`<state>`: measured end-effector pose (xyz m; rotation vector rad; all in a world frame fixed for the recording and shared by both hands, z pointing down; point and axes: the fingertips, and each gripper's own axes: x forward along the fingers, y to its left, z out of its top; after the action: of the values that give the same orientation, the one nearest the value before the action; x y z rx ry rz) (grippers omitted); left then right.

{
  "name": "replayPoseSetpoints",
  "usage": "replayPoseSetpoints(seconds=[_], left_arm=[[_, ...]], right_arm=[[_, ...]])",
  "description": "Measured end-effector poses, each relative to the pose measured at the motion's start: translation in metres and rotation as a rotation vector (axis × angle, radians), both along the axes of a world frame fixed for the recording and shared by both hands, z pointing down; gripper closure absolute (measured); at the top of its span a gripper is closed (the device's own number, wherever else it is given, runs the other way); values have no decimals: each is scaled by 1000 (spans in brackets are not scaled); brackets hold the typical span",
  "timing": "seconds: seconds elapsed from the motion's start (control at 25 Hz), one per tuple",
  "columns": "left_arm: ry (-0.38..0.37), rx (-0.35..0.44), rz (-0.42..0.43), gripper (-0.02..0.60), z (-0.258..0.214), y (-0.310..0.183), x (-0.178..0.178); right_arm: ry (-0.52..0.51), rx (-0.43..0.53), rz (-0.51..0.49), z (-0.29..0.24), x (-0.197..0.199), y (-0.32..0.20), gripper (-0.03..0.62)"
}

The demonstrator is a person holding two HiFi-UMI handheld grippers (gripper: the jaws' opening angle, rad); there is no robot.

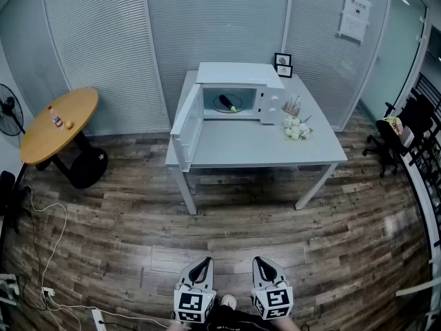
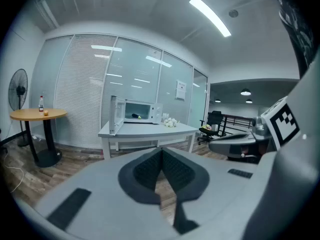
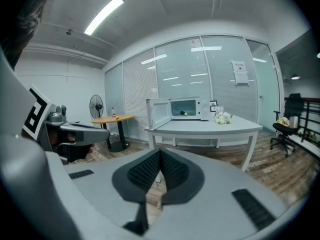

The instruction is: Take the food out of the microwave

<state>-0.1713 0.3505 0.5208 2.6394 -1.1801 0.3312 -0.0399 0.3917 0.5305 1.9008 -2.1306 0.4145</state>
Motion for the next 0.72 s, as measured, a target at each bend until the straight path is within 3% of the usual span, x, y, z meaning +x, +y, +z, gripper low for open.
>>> replayPoseSetpoints(seconds=[0.72], left_arm=[[35,-35,51,574,6,-54,-15]], right_arm=[[-44,-15,75,0,-16,-39,590]])
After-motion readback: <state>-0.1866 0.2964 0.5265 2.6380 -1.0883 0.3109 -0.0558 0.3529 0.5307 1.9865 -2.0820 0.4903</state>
